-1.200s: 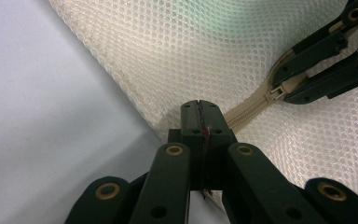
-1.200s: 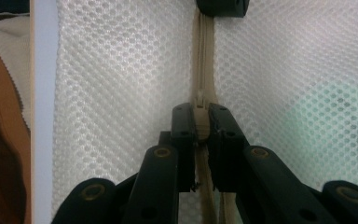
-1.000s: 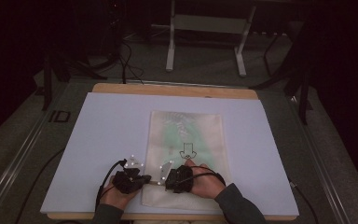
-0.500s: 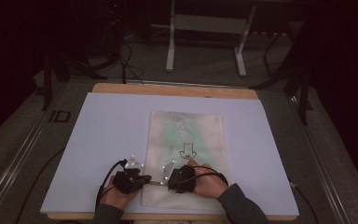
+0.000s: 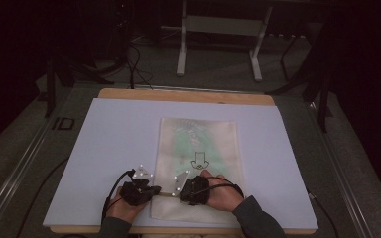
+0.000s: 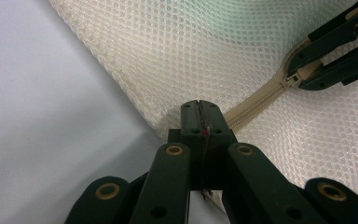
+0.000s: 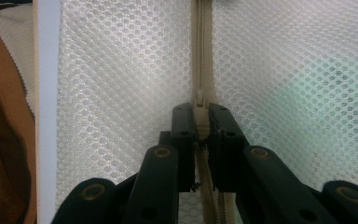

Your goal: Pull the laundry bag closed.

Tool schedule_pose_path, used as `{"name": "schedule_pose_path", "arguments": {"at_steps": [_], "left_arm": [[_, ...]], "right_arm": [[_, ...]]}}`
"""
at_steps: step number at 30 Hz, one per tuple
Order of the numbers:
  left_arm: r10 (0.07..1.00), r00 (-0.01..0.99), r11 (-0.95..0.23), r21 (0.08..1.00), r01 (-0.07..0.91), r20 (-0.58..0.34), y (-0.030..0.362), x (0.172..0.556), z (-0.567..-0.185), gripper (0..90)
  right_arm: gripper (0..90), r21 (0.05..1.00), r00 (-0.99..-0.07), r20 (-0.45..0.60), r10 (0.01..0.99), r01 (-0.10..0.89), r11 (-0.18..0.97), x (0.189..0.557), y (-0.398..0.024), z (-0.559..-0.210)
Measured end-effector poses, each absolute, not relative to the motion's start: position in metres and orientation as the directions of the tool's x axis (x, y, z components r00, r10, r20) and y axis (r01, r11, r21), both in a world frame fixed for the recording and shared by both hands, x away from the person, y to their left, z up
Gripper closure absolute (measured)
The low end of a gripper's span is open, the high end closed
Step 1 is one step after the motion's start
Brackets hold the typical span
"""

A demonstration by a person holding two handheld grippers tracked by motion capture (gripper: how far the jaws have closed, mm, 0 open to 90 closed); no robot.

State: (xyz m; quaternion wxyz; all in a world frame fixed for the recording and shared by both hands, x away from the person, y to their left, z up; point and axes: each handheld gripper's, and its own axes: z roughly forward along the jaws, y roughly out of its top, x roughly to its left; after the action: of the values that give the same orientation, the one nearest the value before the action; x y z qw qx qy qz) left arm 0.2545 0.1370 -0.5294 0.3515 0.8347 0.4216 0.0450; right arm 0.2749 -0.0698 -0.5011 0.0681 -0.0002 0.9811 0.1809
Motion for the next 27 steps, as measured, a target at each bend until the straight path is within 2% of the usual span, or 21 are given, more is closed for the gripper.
{"name": "schedule_pose_path", "arguments": {"at_steps": [27], "left_arm": [[0.735,0.64,-0.397,0.625,0.673,-0.223,0.137,0.255,-0.529,89.4]], "right_arm": [[82.1,0.354,-0.99,-0.137,0.039,-0.012,0.935,0.273,-0.087,-0.498]]}}
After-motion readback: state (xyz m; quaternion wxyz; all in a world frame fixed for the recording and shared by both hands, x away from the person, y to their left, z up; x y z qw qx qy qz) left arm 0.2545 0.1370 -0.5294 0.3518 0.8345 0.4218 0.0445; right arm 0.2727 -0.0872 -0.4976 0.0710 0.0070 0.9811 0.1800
